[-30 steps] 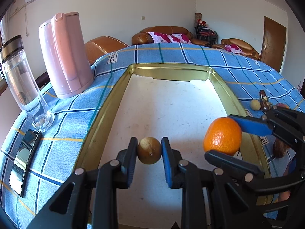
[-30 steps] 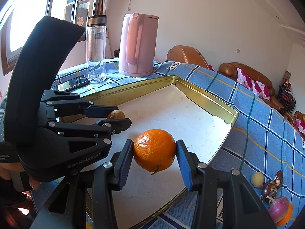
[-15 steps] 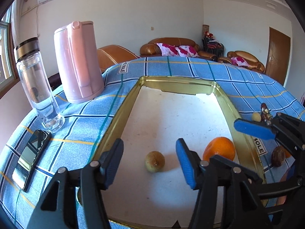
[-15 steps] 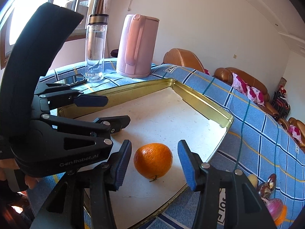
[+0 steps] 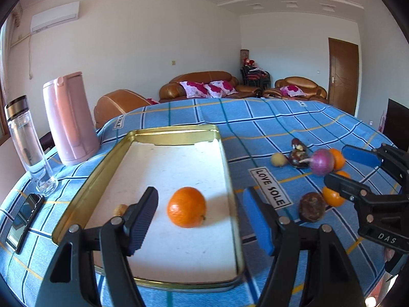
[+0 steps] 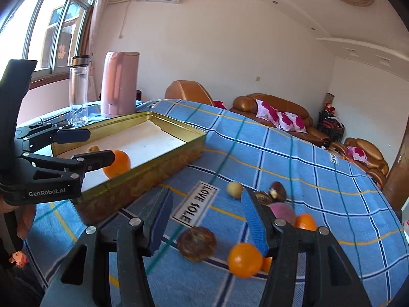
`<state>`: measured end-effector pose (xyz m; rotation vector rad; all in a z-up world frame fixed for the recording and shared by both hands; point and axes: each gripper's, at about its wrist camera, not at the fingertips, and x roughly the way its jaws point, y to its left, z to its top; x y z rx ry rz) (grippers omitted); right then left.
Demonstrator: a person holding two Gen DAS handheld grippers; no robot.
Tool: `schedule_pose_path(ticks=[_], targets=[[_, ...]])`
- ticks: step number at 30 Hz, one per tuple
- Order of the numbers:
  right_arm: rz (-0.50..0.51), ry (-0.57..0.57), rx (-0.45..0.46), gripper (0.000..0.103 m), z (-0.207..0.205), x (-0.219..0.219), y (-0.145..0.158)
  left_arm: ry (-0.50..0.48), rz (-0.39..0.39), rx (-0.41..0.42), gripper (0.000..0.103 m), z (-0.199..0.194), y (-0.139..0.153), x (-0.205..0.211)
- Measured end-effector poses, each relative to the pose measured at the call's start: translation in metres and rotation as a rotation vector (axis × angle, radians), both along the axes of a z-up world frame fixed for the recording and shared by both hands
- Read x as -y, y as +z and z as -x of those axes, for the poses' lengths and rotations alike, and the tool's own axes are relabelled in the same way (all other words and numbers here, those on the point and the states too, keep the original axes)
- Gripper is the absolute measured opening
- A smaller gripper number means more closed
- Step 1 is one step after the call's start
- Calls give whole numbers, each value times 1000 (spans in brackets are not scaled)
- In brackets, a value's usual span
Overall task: Organize fruits
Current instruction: 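Grasp dark brown round fruit with left tool while right tool grasps another orange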
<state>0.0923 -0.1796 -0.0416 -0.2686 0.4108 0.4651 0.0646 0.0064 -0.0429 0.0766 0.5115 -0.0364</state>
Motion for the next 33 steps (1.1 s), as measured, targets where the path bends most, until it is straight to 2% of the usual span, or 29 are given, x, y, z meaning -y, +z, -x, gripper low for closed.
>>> schedule_pose_path(ticks=[5,11,12,13,19,23,26,28,33], targets=[[26,-51,-60,58,-2,31,-16,-92,-9,-39,76,-6,-3,37],[-32,-6,-134,57,-9,42,-23,-151,8,-94,76,-15,-10,62],[-28,8,-155,54,-12,40,-26,-157,9,-97,76,-16,-11,64],[-25,18,-177,48,-15,39,-28,-158,8,-101,76,-17,-12,65],[-16,17,-218,46,-20,38,-33,-172,5,-128,76,-20,-24,70],[25,27,-299,46,-30,33,-42,-179,4,-137,76,-21,-24,70],[59,33,-299,45,-29,28,-44,-191,4,-142,76,-21,-25,71],[67,28,-310,40,-31,27,-45,-201,-1,-137,76,-19,-25,72],[25,48,-327,38,-32,33,-44,-206,2,-140,76,-20,-24,73]])
